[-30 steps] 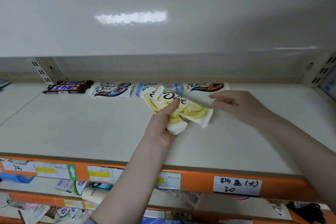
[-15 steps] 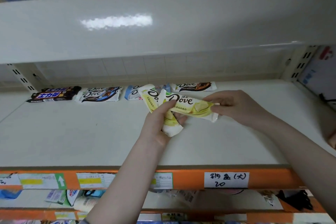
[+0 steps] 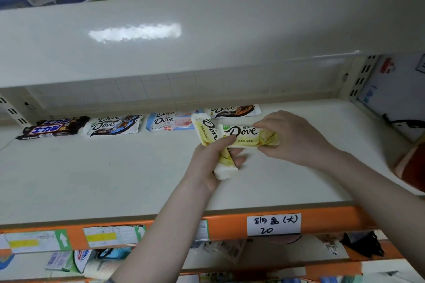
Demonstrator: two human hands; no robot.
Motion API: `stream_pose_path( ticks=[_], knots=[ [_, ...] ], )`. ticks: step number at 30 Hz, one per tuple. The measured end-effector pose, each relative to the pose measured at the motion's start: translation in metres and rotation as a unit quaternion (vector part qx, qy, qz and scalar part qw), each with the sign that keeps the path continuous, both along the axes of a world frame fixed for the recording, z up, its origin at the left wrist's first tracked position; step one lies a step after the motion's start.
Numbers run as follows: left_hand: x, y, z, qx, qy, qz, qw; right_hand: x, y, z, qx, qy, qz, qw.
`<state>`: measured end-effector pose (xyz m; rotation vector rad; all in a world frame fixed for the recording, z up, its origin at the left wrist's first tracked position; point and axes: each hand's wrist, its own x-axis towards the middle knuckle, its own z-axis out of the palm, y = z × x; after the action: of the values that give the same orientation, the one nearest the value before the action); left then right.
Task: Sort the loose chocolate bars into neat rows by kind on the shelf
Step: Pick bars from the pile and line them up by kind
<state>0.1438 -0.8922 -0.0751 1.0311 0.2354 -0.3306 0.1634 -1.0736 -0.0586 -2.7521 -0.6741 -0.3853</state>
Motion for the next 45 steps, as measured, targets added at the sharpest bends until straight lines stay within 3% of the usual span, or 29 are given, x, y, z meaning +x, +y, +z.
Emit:
stream_pose_path(
  ticks=[6, 12, 21, 34, 45],
  knots=[
    [0.003, -0.006, -0.006, 0.041, -0.032, 0.017, 0.998, 0.026, -0.040, 0.010, -0.059, -0.057, -0.082, 0.993],
    [0.005, -0.004, -0.008, 0.025, -0.033, 0.012, 0.999, 0.071, -0.070, 0.028, -0.151, 0.057, -0.116, 0.980],
    [0.006, -0.003, -0.011, 0.009, -0.039, 0.023, 0.999, 0.100, -0.075, 0.025, -0.150, 0.125, -0.145, 0.970],
    [0.005, -0.003, -0.006, 0.020, -0.032, 0.008, 0.999, 0.125, -0.084, 0.016, -0.142, 0.188, -0.098, 0.967],
    [0.005, 0.000, 0.001, 0.047, -0.011, -0.051, 0.998, 0.126, -0.081, 0.006, -0.082, 0.186, -0.118, 0.972]
  ],
)
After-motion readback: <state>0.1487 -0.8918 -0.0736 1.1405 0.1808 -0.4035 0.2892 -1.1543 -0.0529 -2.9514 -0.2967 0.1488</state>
